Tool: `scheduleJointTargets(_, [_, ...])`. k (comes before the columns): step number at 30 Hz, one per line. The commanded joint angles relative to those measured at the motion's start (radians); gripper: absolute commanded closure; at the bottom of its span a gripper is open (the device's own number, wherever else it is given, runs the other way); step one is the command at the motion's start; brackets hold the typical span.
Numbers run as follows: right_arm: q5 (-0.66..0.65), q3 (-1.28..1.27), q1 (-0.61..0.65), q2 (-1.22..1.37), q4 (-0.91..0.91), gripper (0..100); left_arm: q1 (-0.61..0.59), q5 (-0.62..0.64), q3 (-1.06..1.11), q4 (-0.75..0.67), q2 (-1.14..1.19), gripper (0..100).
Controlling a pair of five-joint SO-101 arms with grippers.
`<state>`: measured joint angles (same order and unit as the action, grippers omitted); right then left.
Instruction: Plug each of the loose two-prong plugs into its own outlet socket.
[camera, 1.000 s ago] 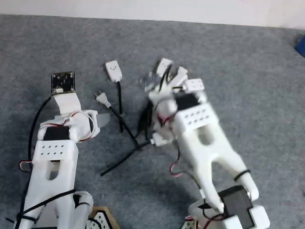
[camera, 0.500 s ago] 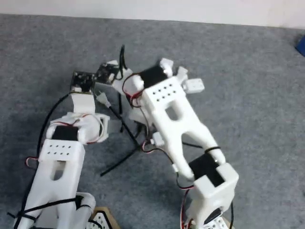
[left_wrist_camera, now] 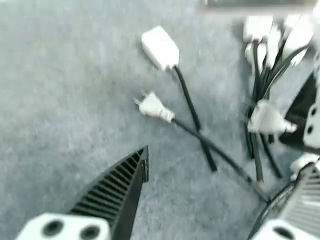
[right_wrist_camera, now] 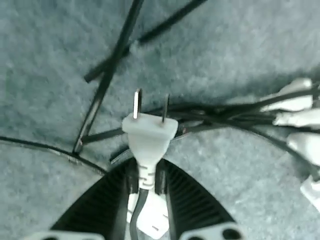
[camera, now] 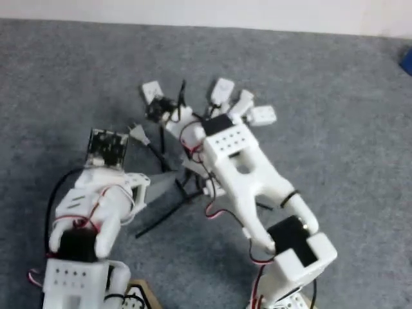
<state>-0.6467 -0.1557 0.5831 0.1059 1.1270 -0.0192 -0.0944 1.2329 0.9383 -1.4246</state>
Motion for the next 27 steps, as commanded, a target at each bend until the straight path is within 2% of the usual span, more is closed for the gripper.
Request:
scheduleJointTargets(1, [0.005,-0.010,-0.031,-0.073,-0.019,99.0,0.012,-0.005,0.001,0.018,-0.058,56])
scheduleJointTargets(9, [0.009,-0.061,0.007,-0.232,0.097,99.0,0.008,-0.005,0.005,0.017,-0.058,56])
scheduleJointTargets(18, [0.072,-0.275,0.143,-0.584,0.220,99.0,0.007,-0.006,0.041,-0.035,-0.058,56])
scheduleJointTargets(27, [0.137,-0.278,0.288,-0.673,0.295,99.0,0.007,-0.006,0.042,-0.035,-0.058,56])
